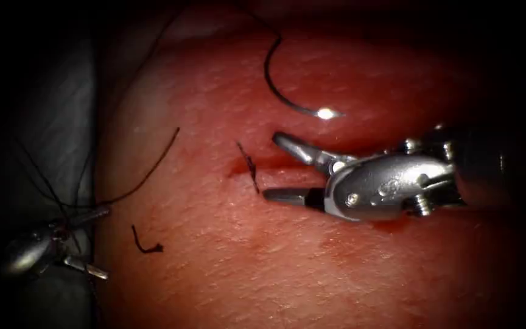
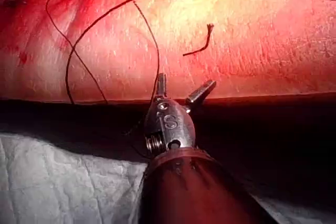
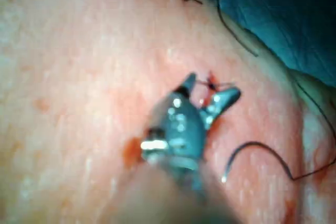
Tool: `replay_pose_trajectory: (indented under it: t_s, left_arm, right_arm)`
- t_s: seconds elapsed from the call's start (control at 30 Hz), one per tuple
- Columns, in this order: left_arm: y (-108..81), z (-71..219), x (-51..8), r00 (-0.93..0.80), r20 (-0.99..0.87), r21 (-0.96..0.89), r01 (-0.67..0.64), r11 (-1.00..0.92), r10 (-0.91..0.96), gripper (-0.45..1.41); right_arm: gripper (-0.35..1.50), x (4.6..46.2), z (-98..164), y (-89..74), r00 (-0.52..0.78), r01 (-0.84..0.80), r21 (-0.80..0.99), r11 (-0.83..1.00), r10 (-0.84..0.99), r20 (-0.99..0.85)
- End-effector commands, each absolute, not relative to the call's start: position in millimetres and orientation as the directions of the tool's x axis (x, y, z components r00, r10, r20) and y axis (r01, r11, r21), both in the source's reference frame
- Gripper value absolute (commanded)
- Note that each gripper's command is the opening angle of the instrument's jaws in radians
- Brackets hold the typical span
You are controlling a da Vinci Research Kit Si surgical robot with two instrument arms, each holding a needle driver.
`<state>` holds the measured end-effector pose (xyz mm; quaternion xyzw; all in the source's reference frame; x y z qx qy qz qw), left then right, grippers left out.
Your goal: Wound Closure
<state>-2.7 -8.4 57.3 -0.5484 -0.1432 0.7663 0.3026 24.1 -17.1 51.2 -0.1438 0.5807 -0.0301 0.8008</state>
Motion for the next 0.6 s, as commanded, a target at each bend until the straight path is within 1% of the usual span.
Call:
replay_pose_trajectory:
  t_s: [0.03, 0.13, 0.2, 0.27, 0.37, 0.6]
  left_arm:
    - [-8.7, 58, -3.0, -0.212, -0.751, -0.556, -0.309, -0.772, 0.625, 0.52]
    - [-8.3, 56, -2.5, -0.200, -0.756, -0.553, -0.314, -0.772, 0.623, 0.52]
    - [-8.2, 55, -2.5, -0.204, -0.765, -0.541, -0.313, -0.781, 0.611, 0.52]
    - [-8.1, 53, -2.6, -0.216, -0.776, -0.521, -0.310, -0.795, 0.592, 0.52]
    - [-7.8, 50, -2.8, -0.234, -0.791, -0.490, -0.311, -0.815, 0.565, 0.44]
    - [-6.6, 45, -4.3, -0.223, -0.834, -0.427, -0.320, -0.846, 0.505, 0.46]
  right_arm:
    - [1.33, 24.7, 52, -18.0, 0.322, -0.118, -0.262, 0.958, -0.213, -0.923]
    - [1.33, 24.4, 51, -18.0, 0.334, -0.107, -0.201, 0.974, -0.155, -0.930]
    - [1.33, 24.2, 51, -18.0, 0.365, -0.063, -0.169, 0.984, -0.135, -0.921]
    - [1.33, 24.0, 51, -18.2, 0.399, -0.053, -0.140, 0.989, -0.107, -0.911]
    - [1.31, 23.4, 51, -18.1, 0.425, -0.078, -0.089, 0.993, -0.047, -0.904]
    - [1.31, 22.1, 49, -17.2, 0.441, -0.142, -0.059, 0.988, 0.010, -0.897]
